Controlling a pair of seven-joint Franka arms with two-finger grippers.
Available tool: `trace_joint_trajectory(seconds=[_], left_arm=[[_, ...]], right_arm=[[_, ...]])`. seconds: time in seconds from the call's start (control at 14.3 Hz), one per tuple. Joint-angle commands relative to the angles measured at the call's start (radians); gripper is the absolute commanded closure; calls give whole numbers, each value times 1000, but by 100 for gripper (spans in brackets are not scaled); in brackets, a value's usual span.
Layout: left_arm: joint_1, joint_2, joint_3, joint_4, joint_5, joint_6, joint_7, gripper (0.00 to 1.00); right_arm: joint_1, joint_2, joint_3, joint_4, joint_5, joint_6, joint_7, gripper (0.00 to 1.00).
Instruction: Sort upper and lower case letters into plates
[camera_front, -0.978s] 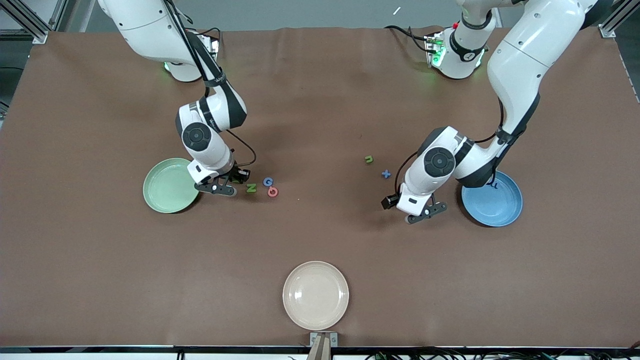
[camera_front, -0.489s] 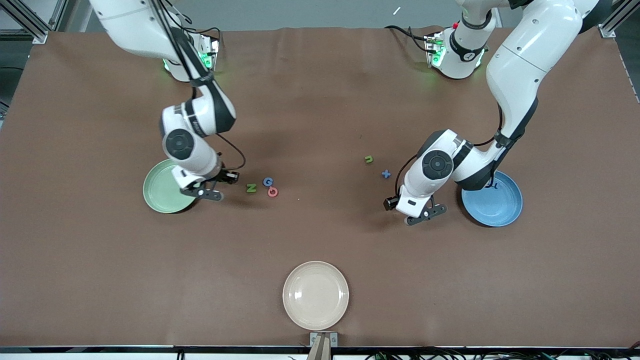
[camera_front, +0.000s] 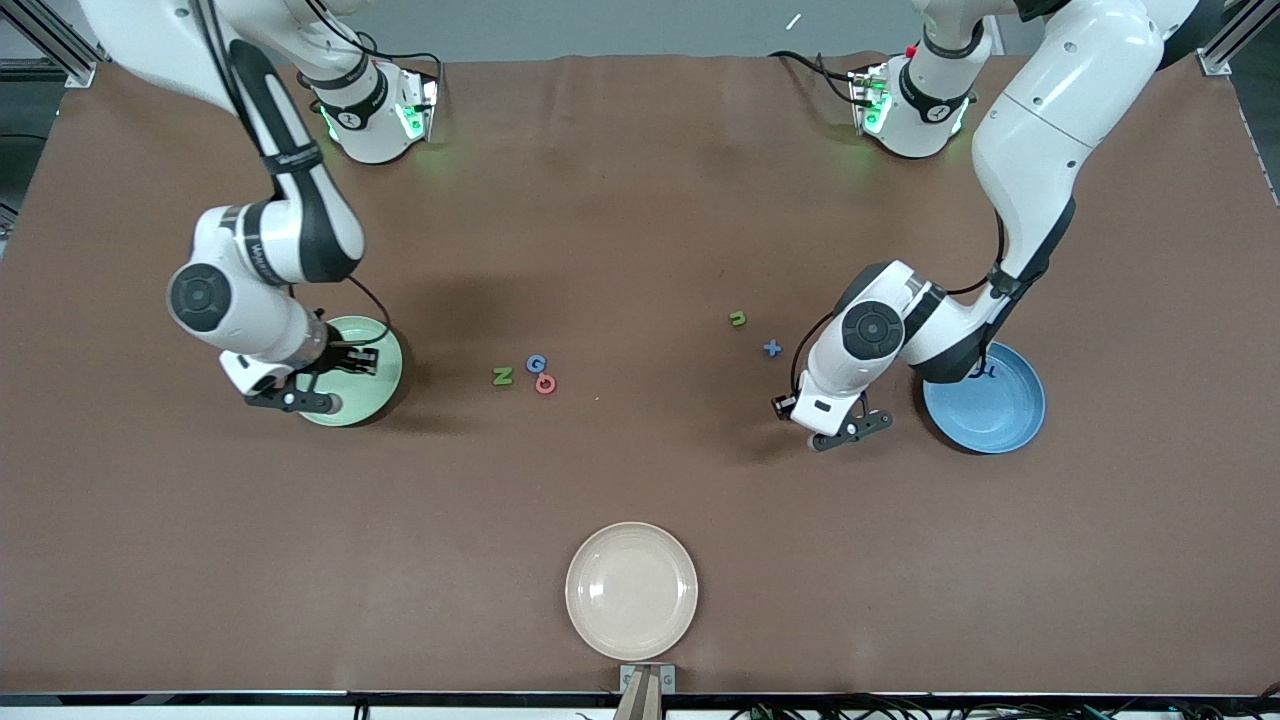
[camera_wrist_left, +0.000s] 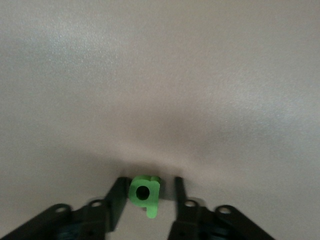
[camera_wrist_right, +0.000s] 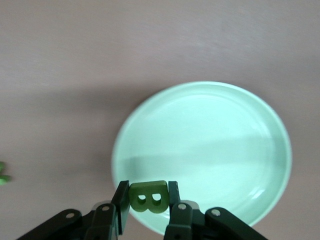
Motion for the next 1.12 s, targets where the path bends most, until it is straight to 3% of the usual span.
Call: trace_joint_trajectory(seconds=[0.0,0.14,0.49,0.63,0.84,0.91,0.98,1.05], left_arm=[[-5,10,3,12,26,-6,-22,75],[-2,7,3,12,30,-6,-22,83],[46,-93,-11,-11,38,-74,44,85],[135,-145,-80,-37,35,-127,125,85],[353,-194,-236,-103,35,-195,269,84],[435,-212,-287,-137,35,-201,340,84],[506,-234,-325,-174,36,-201,409,84],[571,-251,-356,-206,36,-201,475,84]], right_arm=[[-68,-16,16,-60,3,37,-69,98],[-91,-13,16,-79,3,52,-91,98],[-114,13,18,-125,3,94,-91,96],[-109,27,19,-131,5,94,-89,96],[-102,70,22,-131,6,94,-88,96],[-102,71,22,-131,6,92,-86,90],[-102,70,22,-129,8,85,-85,58],[-102,68,22,-126,8,82,-86,5]])
